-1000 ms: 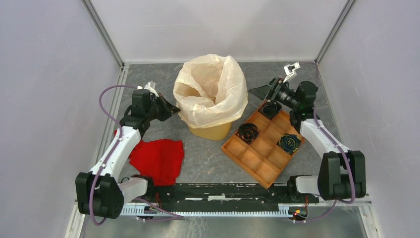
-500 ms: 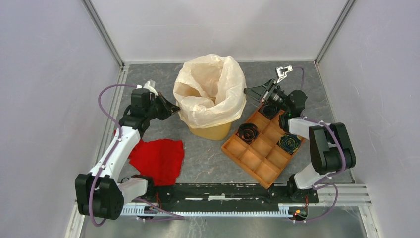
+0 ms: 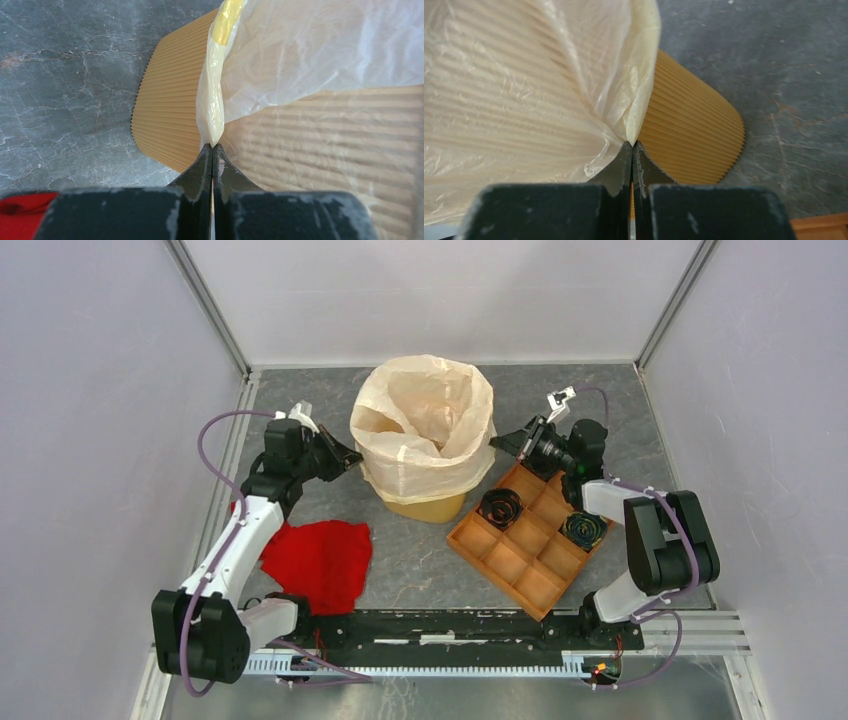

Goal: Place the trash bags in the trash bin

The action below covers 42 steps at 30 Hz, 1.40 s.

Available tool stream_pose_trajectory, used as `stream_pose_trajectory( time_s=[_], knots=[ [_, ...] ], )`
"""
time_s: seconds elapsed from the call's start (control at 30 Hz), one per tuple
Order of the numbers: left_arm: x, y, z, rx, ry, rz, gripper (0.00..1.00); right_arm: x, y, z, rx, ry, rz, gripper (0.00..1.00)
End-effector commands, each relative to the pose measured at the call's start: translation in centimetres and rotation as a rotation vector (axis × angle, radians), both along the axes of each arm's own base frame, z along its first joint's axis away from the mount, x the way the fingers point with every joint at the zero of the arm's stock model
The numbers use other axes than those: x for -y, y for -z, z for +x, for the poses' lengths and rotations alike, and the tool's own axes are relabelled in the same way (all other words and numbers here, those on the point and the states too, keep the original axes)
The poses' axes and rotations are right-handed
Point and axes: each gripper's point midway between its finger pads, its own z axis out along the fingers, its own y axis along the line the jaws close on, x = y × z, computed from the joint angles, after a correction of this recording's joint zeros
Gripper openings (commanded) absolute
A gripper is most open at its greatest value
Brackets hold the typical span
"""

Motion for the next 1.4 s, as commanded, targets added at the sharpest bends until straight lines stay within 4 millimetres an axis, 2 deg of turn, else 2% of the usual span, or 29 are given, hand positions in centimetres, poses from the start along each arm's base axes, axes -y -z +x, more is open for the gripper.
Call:
stream_pose_trajectory(
  time_s=[0.0,0.13,0.37,0.43,0.47,0.6,0.7,0.73,0.8,0.9,0.97,1.03,1.1,1.13,1.17,1.23,1.33,1.37],
  knots=[
    [0.3,1.4,0.7,-0.015,-0.007,-0.013,0.02,0.8,3.2,1.8,-0.01,0.041,-0.159,0.0],
    [0.5,2.9,1.1,-0.043,-0.008,-0.021,0.02,0.7,4.9,2.6,-0.039,0.043,-0.237,0.0],
    [0.1,3.4,1.5,-0.055,-0.021,0.001,0.02,0.1,5.0,2.8,-0.024,0.029,-0.301,0.01],
    [-0.2,3.0,1.1,-0.051,-0.028,0.021,0.03,0.7,4.5,2.9,-0.014,0.04,-0.36,0.1],
    [-0.5,2.9,0.9,-0.052,-0.037,0.036,0.06,1.0,3.9,3.1,-0.003,0.053,-0.39,0.16],
    [-2.5,1.6,-0.5,-0.023,-0.084,0.132,0.34,3.5,2.5,2.2,0.008,0.118,-0.543,0.32],
    [-3.9,0.8,-1.8,-0.004,-0.119,0.195,0.49,6.9,1.9,1.5,-0.01,0.221,-0.722,0.43],
    [-4.3,0.4,-2.2,0.004,-0.129,0.21,0.54,8.3,1.2,1.3,-0.011,0.264,-0.784,0.47],
    [-4.9,-0.7,-2.8,0.032,-0.149,0.23,0.61,10.3,-1.5,1.2,0.021,0.347,-0.862,0.57],
    [-5.2,-2.6,-3.2,0.088,-0.159,0.237,0.74,11.4,-7.2,1.3,0.111,0.417,-0.913,0.7],
    [-5.2,-3.6,-3.1,0.118,-0.155,0.244,0.8,10.8,-10.8,1.4,0.171,0.438,-0.943,0.78],
    [-5.1,-4.1,-3.1,0.126,-0.146,0.245,0.83,8.8,-14.7,1.4,0.264,0.42,-0.947,0.85],
    [-4.8,-4.3,-3.0,0.132,-0.128,0.239,0.84,6.3,-16.8,1.2,0.331,0.359,-0.923,0.91],
    [-4.6,-4.4,-2.9,0.134,-0.117,0.233,0.85,5.8,-17.4,1.2,0.341,0.347,-0.911,0.92],
    [-4.4,-4.5,-2.9,0.136,-0.105,0.228,0.85,5.3,-17.7,1.2,0.341,0.338,-0.899,0.92],
    [-3.9,-4.7,-3.0,0.142,-0.08,0.212,0.85,4.7,-16.9,1.2,0.325,0.318,-0.878,0.93],
    [-3.6,-5.4,-3.2,0.161,-0.064,0.202,0.85,4.6,-13.4,0.9,0.267,0.318,-0.856,0.91],
    [-3.6,-5.6,-3.2,0.169,-0.065,0.204,0.85,4.6,-11.7,0.6,0.246,0.315,-0.849,0.89]
  ],
)
